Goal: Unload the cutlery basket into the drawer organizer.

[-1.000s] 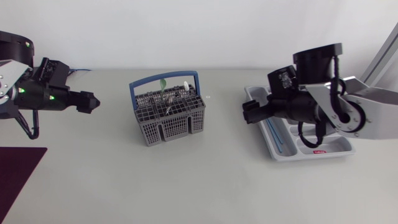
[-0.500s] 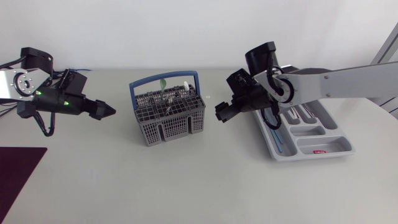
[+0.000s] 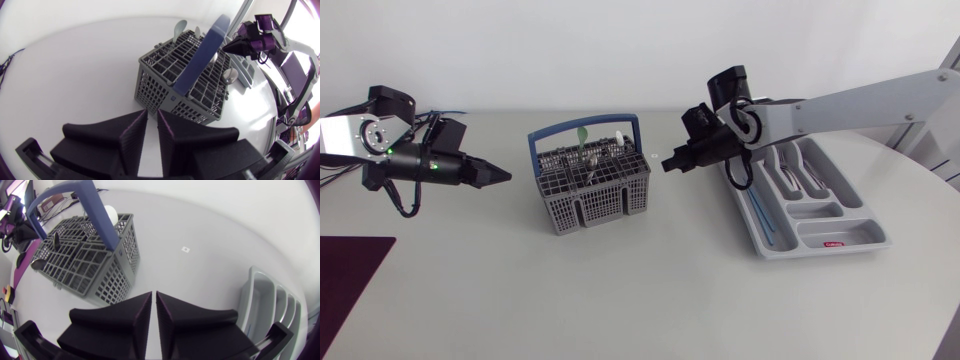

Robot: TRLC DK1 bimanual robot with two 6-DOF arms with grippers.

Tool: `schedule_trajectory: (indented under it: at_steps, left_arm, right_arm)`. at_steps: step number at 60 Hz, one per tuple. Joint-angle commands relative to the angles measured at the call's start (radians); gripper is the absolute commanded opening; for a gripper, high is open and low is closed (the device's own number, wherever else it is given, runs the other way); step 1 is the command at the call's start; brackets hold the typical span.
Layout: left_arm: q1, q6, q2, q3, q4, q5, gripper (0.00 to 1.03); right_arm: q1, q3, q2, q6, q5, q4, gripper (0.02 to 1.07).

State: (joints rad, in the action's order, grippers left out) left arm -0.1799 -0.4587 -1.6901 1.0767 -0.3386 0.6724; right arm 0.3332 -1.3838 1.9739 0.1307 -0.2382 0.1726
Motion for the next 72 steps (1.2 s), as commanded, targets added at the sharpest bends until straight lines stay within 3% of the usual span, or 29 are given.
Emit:
schedule_trajectory:
  at_steps: [1, 12, 22, 61, 72]
  left_arm:
    - [0.016, -0.046, -0.033, 0.015, 0.003, 0.012, 0.16]
    - [0.037, -0.047, -0.043, 0.023, 0.001, 0.019, 0.16]
    - [0.056, -0.046, -0.037, 0.015, -0.01, 0.055, 0.16]
    - [0.224, -0.008, -0.056, 0.019, -0.01, 0.078, 0.16]
    - [0.217, -0.008, -0.019, 0.005, -0.011, 0.079, 0.16]
  right_arm:
    - [0.012, -0.072, 0.069, -0.048, -0.019, 0.027, 0.08]
    - [0.05, -0.182, 0.14, -0.08, -0.072, 0.084, 0.08]
    - [0.086, -0.164, 0.12, -0.103, -0.15, 0.09, 0.08]
    - [0.122, 0.172, -0.159, -0.094, -0.196, 0.038, 0.08]
    - [0.127, 0.261, -0.228, -0.085, -0.174, 0.024, 0.08]
